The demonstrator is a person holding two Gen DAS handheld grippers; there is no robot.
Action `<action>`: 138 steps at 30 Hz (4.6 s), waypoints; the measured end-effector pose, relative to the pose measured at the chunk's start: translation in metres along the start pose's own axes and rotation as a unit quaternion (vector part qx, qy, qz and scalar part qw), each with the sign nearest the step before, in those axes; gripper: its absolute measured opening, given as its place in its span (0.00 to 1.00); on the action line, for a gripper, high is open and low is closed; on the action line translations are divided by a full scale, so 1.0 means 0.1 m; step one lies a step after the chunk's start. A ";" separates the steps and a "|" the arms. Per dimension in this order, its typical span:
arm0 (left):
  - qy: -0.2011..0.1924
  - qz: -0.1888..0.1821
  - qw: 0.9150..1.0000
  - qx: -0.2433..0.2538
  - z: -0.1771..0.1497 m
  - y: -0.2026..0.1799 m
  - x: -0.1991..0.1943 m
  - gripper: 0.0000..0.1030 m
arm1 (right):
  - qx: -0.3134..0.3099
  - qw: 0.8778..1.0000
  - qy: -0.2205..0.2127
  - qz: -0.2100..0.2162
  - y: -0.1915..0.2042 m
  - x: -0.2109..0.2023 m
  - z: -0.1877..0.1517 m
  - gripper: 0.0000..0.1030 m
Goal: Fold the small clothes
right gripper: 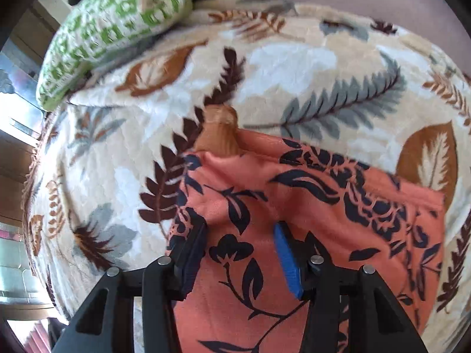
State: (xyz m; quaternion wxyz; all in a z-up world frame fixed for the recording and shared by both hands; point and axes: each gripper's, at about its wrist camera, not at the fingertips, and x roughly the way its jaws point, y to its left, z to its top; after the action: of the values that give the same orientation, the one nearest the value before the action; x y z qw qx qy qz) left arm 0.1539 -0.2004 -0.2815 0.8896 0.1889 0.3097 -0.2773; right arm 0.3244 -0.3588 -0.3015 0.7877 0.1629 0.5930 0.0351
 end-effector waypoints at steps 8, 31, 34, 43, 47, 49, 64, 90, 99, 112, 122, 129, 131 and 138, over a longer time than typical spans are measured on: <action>0.013 -0.032 0.999 -0.022 0.01 0.09 0.03 0.96 | 0.019 0.998 -0.054 -0.020 -0.02 -0.44 -0.24 0.55; 0.024 -0.041 0.998 -0.052 -0.02 0.12 0.10 1.00 | 0.084 0.990 -0.093 -0.071 -0.93 -0.84 -1.70 0.60; 0.016 -0.036 0.998 -0.048 0.04 0.14 0.04 0.99 | 0.093 0.992 -0.067 -0.055 -0.96 -0.91 -1.60 0.60; 0.012 -0.022 0.995 -0.097 0.17 0.33 0.13 0.99 | 0.100 0.985 -0.138 -0.018 -0.97 -1.30 -1.29 0.60; 0.050 -0.025 0.995 -0.083 0.10 0.22 0.36 1.00 | 0.131 0.988 -0.079 -0.020 -1.18 -0.75 -1.31 0.63; 0.054 -0.031 0.994 -0.091 0.12 0.25 0.36 1.00 | 0.138 0.986 -0.094 -0.001 -1.23 -0.77 -1.34 0.65; 0.020 -0.004 0.999 -0.050 0.20 0.11 0.28 0.99 | 0.183 0.979 -0.091 0.010 -1.49 -0.50 -0.38 0.54; 0.033 -0.015 0.997 -0.071 0.19 0.15 0.32 1.00 | 0.120 0.977 -0.126 0.119 -0.91 -0.63 -0.28 0.56; 0.033 -0.012 0.996 -0.078 0.18 0.13 0.32 1.00 | 0.136 0.968 -0.145 0.151 -1.16 -0.99 -1.27 0.56; 0.020 -0.132 0.977 -0.164 0.30 0.56 0.25 0.99 | 0.196 0.937 -0.216 0.193 -1.75 -1.02 -1.60 0.67; 0.121 -0.282 0.935 -0.178 0.18 0.39 0.67 0.99 | 0.256 0.922 -0.184 0.225 -2.25 -0.84 -1.64 0.73; 0.118 -0.319 0.924 -0.174 0.18 0.33 0.68 0.99 | 0.273 0.913 -0.151 0.261 -2.41 -0.60 -1.65 0.74; 0.118 -0.327 0.919 -0.187 0.18 0.36 0.71 0.99 | 0.274 0.910 -0.141 0.278 -2.41 -0.53 -1.65 0.74; 0.121 -0.346 0.899 -0.239 0.19 0.49 0.84 0.99 | 0.258 0.903 -0.145 0.310 -2.29 -0.45 -1.58 0.78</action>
State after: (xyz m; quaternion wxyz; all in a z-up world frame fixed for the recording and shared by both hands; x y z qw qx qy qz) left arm 0.2476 -0.2037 -0.3147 0.7114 -0.1165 0.5183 -0.4602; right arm 0.1304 -0.5525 -0.3662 0.7448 0.5397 0.3798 0.0991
